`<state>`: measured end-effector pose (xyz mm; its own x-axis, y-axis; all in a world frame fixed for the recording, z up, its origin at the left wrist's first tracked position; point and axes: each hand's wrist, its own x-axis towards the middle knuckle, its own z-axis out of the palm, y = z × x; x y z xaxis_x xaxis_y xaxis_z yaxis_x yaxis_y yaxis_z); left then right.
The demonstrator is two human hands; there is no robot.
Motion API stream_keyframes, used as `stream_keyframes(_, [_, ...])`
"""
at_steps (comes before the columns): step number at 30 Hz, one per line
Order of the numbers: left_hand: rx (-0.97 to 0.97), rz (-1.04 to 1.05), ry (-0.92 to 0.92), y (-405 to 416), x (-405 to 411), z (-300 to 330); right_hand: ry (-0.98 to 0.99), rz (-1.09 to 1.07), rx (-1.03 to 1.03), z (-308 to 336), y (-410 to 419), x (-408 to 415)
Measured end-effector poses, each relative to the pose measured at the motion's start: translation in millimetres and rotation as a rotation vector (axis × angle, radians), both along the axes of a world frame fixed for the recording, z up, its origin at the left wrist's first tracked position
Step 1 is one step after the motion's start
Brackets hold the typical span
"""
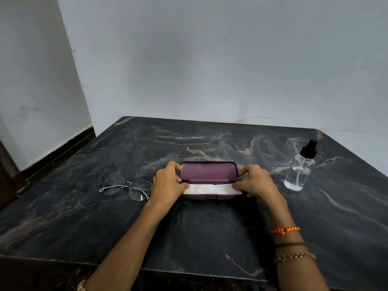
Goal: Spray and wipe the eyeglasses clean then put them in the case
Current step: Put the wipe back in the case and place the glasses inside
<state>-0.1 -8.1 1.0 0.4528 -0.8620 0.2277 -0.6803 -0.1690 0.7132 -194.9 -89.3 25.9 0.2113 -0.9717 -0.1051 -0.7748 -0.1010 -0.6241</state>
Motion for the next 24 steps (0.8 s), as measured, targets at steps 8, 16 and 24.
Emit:
stream_keyframes(8, [-0.017, 0.005, 0.023, -0.9, 1.1, -0.5, 0.077, -0.017, -0.05, 0.6, 3.3, -0.8])
stream_keyframes(16, [-0.092, 0.016, -0.063, -1.2, -0.1, -1.3, 0.054, -0.033, -0.133, 0.7, 5.7, -0.6])
stream_keyframes(24, [-0.435, 0.057, -0.178, 2.0, -0.6, 0.6, -0.071, -0.126, -0.663, -3.7, 9.5, 13.9])
